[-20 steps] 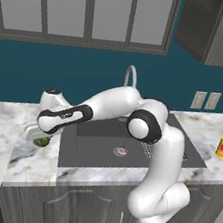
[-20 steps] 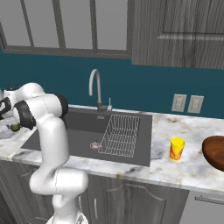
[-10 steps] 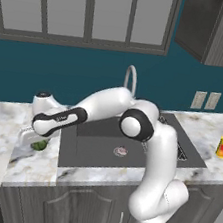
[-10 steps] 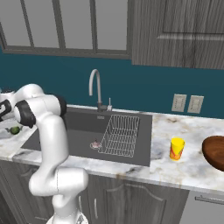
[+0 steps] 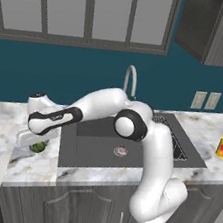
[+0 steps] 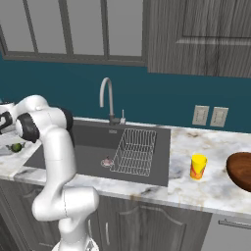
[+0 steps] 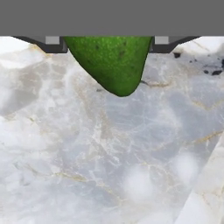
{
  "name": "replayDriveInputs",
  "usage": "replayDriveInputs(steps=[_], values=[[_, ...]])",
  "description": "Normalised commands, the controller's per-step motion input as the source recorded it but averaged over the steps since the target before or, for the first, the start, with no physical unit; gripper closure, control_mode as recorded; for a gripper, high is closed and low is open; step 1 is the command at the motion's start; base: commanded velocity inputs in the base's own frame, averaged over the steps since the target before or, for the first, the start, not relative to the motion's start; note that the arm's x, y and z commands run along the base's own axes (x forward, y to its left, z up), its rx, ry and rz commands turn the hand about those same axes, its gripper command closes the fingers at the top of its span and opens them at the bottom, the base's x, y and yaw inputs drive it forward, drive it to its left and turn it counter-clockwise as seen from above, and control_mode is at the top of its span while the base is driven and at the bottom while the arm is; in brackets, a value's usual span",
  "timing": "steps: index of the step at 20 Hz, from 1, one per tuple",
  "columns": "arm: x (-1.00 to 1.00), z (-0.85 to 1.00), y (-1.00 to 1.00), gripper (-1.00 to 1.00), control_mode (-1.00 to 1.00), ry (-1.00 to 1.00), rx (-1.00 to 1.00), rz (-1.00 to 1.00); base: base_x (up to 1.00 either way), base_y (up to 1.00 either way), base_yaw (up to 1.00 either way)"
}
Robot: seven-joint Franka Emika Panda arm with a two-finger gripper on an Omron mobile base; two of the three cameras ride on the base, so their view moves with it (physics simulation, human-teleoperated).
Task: Remove the avocado and garlic from the sink. Then move the bowl and cup from the counter to the sink for washing.
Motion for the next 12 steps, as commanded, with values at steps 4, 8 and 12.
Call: replayDriveInputs(steps=[4, 8, 12], values=[[-0.01, -0.2, 0.0, 1.0, -1.0, 0.02, -0.05, -0.01, 0.0, 0.0, 0.0], [-0.07, -0.18, 0.0, -1.0, -1.0, 0.0, -0.03, 0.0, 0.0, 0.0, 0.0], [-0.12, -0.09, -0.03, -1.0, -1.0, 0.0, -0.01, 0.0, 0.0, 0.0, 0.0]])
